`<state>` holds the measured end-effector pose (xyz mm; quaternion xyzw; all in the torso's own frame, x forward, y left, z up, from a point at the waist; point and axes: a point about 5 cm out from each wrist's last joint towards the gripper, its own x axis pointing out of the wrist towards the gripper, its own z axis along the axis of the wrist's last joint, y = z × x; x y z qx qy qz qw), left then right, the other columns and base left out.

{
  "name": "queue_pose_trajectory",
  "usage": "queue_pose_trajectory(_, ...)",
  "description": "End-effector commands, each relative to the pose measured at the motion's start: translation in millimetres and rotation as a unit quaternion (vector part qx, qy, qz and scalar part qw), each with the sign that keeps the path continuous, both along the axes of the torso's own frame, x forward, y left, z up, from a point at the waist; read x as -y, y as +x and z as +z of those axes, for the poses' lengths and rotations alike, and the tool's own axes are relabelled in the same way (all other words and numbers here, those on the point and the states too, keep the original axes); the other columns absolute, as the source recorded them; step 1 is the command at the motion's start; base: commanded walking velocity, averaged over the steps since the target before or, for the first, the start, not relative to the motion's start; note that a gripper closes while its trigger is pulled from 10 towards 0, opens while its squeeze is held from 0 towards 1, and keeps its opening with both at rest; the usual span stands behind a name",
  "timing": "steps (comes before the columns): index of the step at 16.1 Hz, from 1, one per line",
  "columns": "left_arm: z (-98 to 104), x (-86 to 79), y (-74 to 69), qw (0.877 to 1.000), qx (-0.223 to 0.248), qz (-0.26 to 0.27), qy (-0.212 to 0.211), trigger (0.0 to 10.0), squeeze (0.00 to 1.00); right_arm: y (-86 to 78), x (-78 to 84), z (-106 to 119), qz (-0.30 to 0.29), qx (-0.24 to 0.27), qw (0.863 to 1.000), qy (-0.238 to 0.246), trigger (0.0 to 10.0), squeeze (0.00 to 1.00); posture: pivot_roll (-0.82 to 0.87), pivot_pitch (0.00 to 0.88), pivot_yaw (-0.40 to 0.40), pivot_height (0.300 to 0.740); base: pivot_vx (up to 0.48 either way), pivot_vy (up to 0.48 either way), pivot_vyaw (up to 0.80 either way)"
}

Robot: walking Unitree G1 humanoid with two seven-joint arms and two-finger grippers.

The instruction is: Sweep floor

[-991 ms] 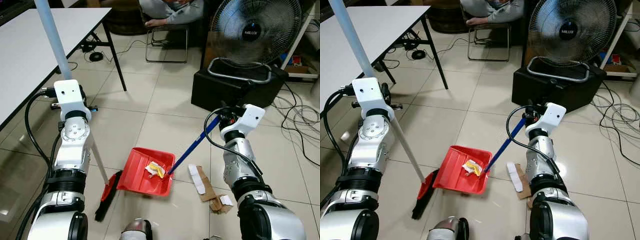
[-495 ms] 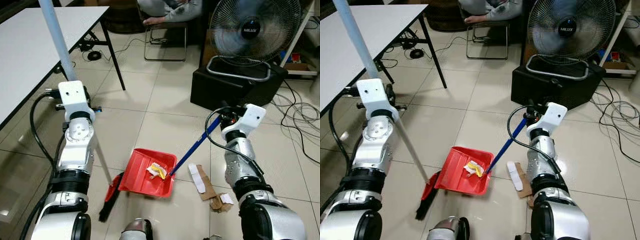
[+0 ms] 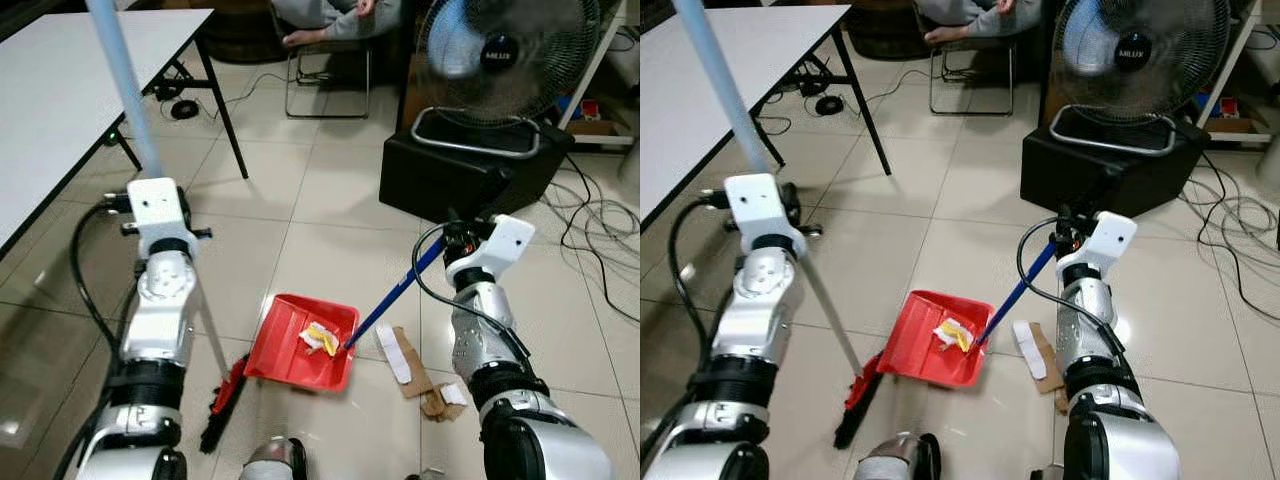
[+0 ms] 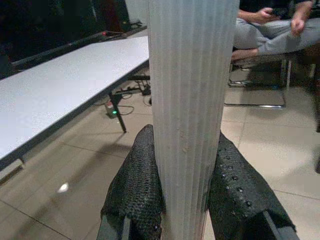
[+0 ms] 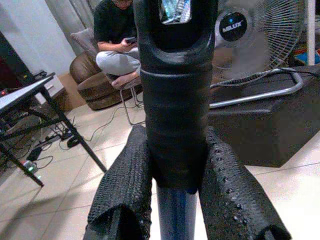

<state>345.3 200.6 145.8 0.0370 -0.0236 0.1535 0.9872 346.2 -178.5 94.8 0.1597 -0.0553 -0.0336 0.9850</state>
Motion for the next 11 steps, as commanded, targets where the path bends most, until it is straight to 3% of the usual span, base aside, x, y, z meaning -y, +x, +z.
queue_pose_trajectory(1,5.4,-1.8,-1.6,1.000,0.011,0.000,0.005,10.0,0.00,4.1,-2.2,10.9,0.003,0.021,1.000,-0.004,10.0,0.00,0.01,0.113,0.123,0.740,0.000,0.000,0.80)
queue_pose_trajectory(11,9.5,-6.3,-4.4,1.000,0.013,0.005,0.014,10.0,0.00,6.4,-12.6,11.4,0.012,0.017,1.000,-0.004,10.0,0.00,0.03,0.086,0.125,0.740,0.000,0.000,0.80)
